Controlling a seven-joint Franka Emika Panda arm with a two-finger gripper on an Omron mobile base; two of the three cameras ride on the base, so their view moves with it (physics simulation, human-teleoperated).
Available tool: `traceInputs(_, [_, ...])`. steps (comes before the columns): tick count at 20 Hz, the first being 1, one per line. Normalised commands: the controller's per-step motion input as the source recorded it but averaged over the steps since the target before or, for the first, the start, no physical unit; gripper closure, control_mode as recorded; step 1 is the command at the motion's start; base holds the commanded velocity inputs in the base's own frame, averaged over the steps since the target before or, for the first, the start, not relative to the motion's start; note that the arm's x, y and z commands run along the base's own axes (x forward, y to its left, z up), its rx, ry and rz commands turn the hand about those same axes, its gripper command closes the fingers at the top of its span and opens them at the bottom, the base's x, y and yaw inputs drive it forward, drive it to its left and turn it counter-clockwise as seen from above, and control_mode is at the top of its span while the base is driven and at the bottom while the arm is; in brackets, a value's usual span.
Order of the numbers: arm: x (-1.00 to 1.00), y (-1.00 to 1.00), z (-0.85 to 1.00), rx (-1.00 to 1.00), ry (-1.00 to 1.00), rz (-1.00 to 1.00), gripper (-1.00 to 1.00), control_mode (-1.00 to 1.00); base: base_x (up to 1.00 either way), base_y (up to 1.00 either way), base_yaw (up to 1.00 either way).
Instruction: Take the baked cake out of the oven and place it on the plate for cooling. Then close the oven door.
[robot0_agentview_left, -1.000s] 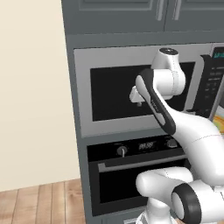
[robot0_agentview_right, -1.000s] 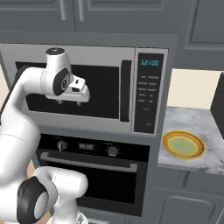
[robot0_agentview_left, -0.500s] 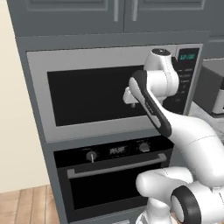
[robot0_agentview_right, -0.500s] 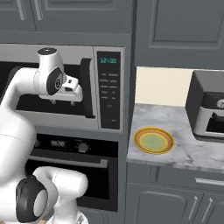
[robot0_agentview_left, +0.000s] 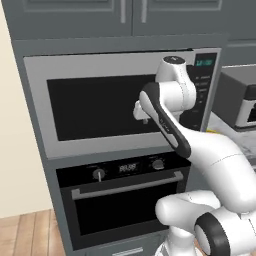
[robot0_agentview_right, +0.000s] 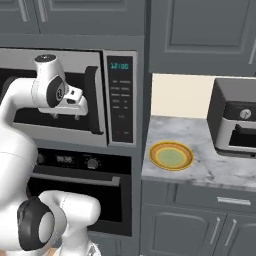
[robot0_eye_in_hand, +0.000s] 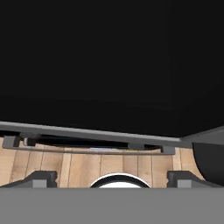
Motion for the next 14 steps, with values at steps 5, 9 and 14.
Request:
traceInputs(5, [0.00, 0.00, 0.00, 0.00, 0.00, 0.00, -1.00, 1.00, 0.35, 0.03, -0.02])
traceInputs(9, [0.00, 0.00, 0.00, 0.00, 0.00, 0.00, -1.00, 1.00, 0.38, 0.03, 0.08])
traceInputs(14, [0.00, 0.00, 0.00, 0.00, 0.00, 0.00, -1.00, 1.00, -0.31, 0.32, 0.11])
